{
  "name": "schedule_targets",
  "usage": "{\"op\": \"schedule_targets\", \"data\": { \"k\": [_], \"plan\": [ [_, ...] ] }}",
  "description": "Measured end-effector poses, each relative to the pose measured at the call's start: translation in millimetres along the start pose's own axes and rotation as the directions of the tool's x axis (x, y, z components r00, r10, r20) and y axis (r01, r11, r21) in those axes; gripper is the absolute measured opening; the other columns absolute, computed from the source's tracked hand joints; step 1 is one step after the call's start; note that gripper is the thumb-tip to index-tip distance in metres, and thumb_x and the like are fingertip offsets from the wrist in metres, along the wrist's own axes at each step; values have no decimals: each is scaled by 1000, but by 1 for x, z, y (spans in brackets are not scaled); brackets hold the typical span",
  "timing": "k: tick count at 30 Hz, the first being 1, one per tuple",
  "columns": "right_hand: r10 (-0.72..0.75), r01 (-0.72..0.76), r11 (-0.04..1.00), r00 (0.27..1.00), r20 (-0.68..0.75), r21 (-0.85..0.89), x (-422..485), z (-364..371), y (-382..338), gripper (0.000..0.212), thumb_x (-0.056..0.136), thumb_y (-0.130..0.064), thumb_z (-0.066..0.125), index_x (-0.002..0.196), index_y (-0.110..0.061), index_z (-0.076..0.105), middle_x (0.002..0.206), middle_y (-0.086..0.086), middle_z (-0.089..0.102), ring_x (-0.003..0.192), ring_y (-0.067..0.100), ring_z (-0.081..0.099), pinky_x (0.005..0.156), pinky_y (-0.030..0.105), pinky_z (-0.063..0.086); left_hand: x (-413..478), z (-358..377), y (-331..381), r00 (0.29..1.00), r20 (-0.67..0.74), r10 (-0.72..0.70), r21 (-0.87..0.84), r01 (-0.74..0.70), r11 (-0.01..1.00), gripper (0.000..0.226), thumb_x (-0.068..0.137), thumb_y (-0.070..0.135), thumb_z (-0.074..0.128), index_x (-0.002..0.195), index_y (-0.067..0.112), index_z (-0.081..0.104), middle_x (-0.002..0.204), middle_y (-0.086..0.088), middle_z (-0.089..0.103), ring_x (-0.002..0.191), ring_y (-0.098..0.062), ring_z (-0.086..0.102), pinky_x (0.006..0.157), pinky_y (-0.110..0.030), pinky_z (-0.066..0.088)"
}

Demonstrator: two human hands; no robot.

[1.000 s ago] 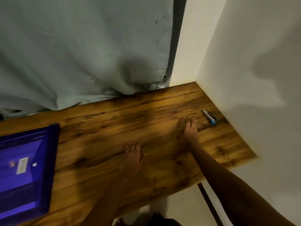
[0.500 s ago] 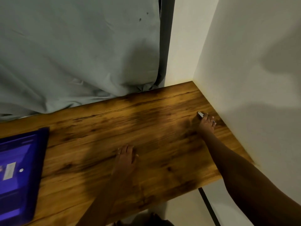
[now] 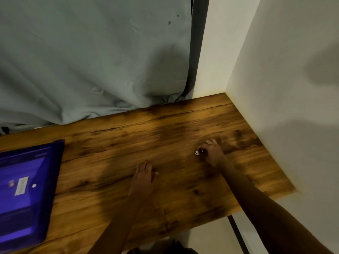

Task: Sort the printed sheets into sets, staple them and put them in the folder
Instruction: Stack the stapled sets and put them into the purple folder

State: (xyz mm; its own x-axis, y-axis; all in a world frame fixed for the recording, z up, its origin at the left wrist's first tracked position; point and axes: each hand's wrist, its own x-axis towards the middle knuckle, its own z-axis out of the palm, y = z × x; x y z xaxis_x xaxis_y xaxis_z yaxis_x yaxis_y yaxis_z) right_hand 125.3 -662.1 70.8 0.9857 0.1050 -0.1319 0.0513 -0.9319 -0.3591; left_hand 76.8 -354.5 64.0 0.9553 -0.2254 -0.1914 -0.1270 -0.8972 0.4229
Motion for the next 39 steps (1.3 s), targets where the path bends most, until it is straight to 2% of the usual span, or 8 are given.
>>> {"op": "schedule_targets", "data": {
  "k": [2, 4, 8, 14, 19, 28, 33, 39],
  "plan": [
    [-10, 14, 997, 998, -60, 70, -8, 7, -6, 39, 69, 5, 65, 101, -15, 73, 120, 13, 60, 126, 37, 41, 107, 35, 26, -1, 1, 1, 1000, -1, 0, 1, 0, 1000, 54, 101, 36, 40, 147, 10, 30, 153, -12, 30, 142, -27, 26, 118, -37, 10],
    [113, -94, 985, 985, -128, 145, -18, 15, -17, 28, 76, -2, 67, 98, -17, 73, 125, 9, 55, 127, 32, 40, 110, 36, 21, -3, 3, 0, 1000, -7, -5, -9, 5, 1000, 54, 101, 36, 40, 146, 9, 31, 152, -12, 31, 142, -28, 27, 118, -38, 11],
    [423, -362, 884, 889, -175, 296, -25, 26, -46, 50, 90, -28, 62, 134, -10, 47, 140, 16, 36, 128, 33, 35, 104, 41, 35, -6, 5, 2, 1000, -15, -6, -15, 5, 1000, 53, 101, 35, 40, 146, 7, 32, 153, -14, 29, 143, -29, 24, 118, -38, 10],
    [544, -445, 801, 820, -179, 401, -17, 32, -73, 50, 85, -7, 64, 130, -3, 42, 131, 17, 46, 120, 29, 47, 97, 37, 46, -10, -1, -10, 999, -47, 0, -22, -1, 1000, 58, 98, 42, 37, 142, 4, 38, 148, -16, 37, 138, -31, 33, 117, -39, 17],
    [489, -381, 824, 852, -186, 420, -12, 39, -126, 49, 80, -5, 69, 123, -7, 44, 123, 12, 49, 113, 25, 51, 90, 34, 50, -16, -19, -39, 997, -76, -18, -2, 18, 1000, 52, 100, 34, 42, 142, 4, 36, 150, -15, 34, 140, -30, 29, 116, -39, 19],
    [370, -303, 880, 921, -127, 366, 5, 81, -286, 69, 80, -10, 71, 139, -9, 34, 133, 9, 44, 123, 22, 47, 99, 33, 45, -43, -77, -146, 983, -172, -65, -27, 61, 998, 48, 96, 32, 51, 138, 10, 42, 143, -10, 39, 130, -27, 40, 101, -39, 41],
    [283, -245, 916, 956, -79, 317, 9, 114, -366, 73, 79, -12, 72, 140, -9, 32, 135, 9, 40, 123, 23, 47, 99, 34, 47, -68, -103, -216, 978, -186, -93, 13, 97, 995, 50, 95, 33, 50, 138, 8, 43, 146, -15, 38, 135, -31, 35, 111, -42, 32],
    [245, -206, 929, 965, -92, 306, 12, 149, -428, 63, 82, -12, 69, 137, -10, 39, 133, 9, 44, 123, 22, 46, 98, 33, 48, -103, -114, -298, 976, -207, -63, 66, 78, 995, 72, 89, 54, 35, 139, 4, 44, 150, -18, 36, 140, -35, 30, 114, -49, 16]
  ]
}}
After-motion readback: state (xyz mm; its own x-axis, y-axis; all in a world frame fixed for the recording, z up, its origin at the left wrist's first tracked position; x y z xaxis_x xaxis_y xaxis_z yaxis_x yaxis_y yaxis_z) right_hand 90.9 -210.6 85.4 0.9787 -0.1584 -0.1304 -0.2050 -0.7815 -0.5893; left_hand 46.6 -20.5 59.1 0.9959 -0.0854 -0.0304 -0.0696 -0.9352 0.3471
